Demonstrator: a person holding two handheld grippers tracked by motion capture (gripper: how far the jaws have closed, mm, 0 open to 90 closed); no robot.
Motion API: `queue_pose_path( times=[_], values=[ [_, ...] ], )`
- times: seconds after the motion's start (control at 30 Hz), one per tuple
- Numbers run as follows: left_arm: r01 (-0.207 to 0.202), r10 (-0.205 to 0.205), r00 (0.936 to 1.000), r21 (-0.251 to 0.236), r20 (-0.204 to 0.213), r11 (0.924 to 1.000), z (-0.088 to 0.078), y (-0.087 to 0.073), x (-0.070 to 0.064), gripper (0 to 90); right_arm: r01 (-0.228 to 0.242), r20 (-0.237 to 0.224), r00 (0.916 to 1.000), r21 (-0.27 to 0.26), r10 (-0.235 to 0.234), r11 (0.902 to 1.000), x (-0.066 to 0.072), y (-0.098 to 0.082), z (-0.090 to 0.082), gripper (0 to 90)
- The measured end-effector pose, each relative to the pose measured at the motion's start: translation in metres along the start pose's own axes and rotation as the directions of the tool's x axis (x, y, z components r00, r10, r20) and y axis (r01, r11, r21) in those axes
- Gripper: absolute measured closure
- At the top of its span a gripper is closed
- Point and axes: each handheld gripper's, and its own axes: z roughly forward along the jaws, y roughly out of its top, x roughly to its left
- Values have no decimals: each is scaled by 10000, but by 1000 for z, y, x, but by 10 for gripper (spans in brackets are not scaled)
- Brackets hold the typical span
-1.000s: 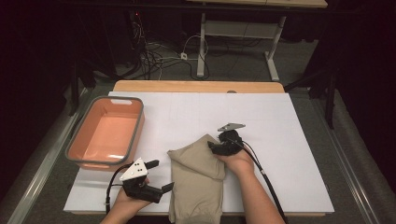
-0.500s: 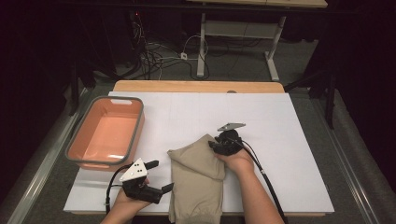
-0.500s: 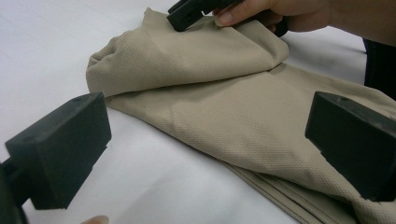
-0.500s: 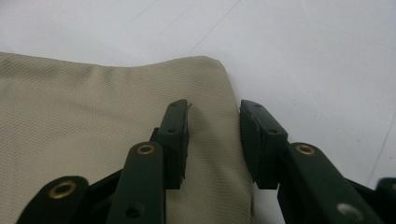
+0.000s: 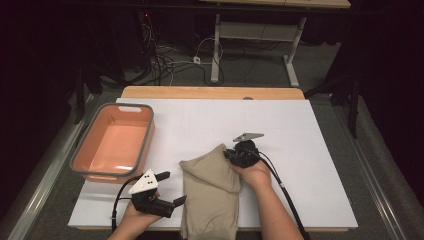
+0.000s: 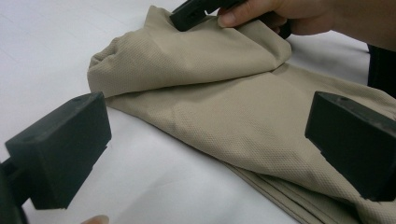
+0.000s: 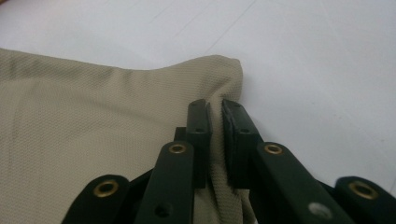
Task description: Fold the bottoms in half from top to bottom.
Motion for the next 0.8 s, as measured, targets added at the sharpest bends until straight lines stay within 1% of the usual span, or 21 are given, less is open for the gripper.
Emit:
queue_pose_path(
  times=[0.03,0.07,0.1,0.17,0.27,0.4,0.47,0.53,0.6,0.73,0.8],
  values=[
    [13,-13,10000,19,22,10000,0,0,0,0,269,167,9995,6,-269,9996,4,0,0,837],
    [13,-13,10000,19,22,10000,0,0,0,0,378,233,9990,7,-378,9993,5,0,0,840],
    [16,-16,10000,25,36,10000,0,0,0,0,378,233,9990,7,-378,9993,5,0,0,840],
    [3,-3,10000,37,36,10000,1,0,1,0,576,297,9979,-29,-575,9983,6,-1,0,850],
    [1,-2,10000,47,26,10000,1,1,1,0,571,317,9979,-114,-567,9983,7,-2,-1,857],
    [0,0,10000,21,21,10000,1,1,1,0,866,608,9945,-105,-858,9962,10,0,-4,860],
    [3,-3,10000,15,6,10000,1,1,1,0,879,745,9936,-453,-843,9951,13,2,-12,860],
    [7,-7,10000,7,6,10000,1,1,1,0,974,808,9925,-642,-921,9932,15,4,-18,860],
    [3,-3,10000,7,24,10000,0,1,1,0,1125,858,9908,-957,-1044,9890,19,6,-29,860],
    [46,-46,10000,-15,55,10000,1,1,2,0,1455,849,9873,-1443,-1343,9788,32,9,-51,860],
    [17,-17,10000,-5,35,10000,0,1,1,0,1783,813,9826,-1587,-1671,9711,41,9,-62,859]
  ],
)
